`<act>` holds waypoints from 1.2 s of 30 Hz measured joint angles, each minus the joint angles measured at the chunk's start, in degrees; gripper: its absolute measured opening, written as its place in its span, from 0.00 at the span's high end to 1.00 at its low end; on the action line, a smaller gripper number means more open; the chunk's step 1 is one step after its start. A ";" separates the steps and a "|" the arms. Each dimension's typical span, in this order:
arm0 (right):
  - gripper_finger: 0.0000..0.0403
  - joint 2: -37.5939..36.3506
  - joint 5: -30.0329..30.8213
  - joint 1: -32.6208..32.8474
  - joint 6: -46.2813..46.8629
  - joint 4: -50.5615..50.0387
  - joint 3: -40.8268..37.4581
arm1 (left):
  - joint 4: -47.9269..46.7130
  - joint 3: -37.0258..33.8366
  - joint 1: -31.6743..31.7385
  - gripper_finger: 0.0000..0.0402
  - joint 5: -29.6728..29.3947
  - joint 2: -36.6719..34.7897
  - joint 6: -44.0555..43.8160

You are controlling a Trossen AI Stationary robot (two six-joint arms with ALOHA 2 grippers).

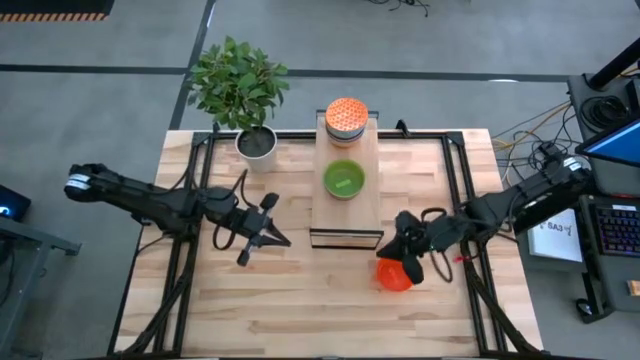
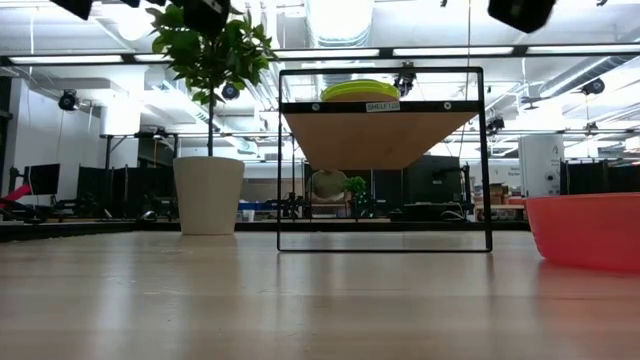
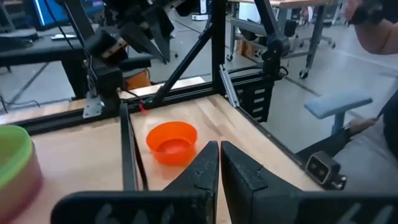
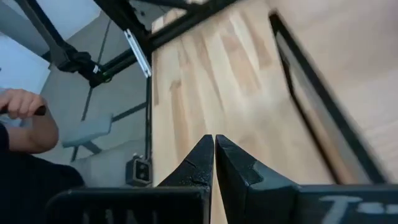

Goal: Place and stack bowls onto a shelf
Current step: Stack the orange bowl on top of the green bowl on the shelf

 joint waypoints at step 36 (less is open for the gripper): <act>0.78 43.41 -16.27 6.14 22.06 -46.43 29.97 | 0.52 -1.26 -0.26 1.00 -0.10 0.12 -4.15</act>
